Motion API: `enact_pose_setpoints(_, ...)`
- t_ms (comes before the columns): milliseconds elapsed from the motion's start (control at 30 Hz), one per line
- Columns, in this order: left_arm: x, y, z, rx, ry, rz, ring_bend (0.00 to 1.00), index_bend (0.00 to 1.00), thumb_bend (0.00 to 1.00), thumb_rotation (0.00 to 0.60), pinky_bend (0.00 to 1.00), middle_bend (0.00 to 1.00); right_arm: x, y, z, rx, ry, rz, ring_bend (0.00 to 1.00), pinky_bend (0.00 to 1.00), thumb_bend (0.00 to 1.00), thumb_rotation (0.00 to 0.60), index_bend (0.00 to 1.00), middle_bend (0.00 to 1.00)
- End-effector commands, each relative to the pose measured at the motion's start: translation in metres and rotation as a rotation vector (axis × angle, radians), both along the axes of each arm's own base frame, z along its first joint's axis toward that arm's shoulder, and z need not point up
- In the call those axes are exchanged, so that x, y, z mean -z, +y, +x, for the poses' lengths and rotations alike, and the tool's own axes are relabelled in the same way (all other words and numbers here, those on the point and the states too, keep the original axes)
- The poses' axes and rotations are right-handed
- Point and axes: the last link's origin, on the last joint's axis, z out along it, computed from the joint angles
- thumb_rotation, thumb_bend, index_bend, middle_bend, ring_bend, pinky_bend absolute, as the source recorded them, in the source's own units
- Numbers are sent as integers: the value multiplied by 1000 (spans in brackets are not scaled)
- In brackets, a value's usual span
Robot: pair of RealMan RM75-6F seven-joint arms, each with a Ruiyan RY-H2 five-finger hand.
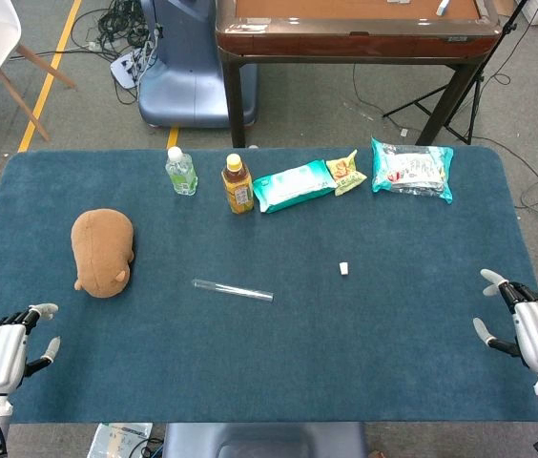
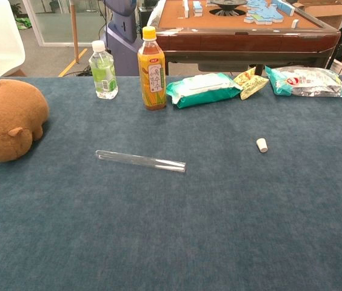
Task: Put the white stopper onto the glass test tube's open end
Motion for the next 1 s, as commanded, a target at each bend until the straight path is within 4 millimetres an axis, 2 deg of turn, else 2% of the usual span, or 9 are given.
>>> enact_pose_setpoints(33,0,0,0,0,-1,2,419,346,295,600,424,400,0,0,0,-1,-2,-1,269,382,308,600,191,372)
enact_pose_setpoints(667,-2,2,3,23,-8,-1,419,346,295,600,424,400,-12,-4,4,-10,10,-66,276,382,308,600,190,374)
enact_pose_setpoints(800,-1,3,4,26,-11,-6,419,346,295,600,424,400,-18,-14,7,2,51,-81,390,418,308,600,191,412)
enact_pose_setpoints(933,-1,2,4,25,-11,-6,420,346,295,600,424,400,-16,-29,17,7,91,-40,540,577,308,600,190,479)
enact_pose_setpoints(1000,-1,2,4,23,-11,-7,421,346,295,600,424,400,-11,-39,24,-1,102,-7,671,714,308,600,191,562)
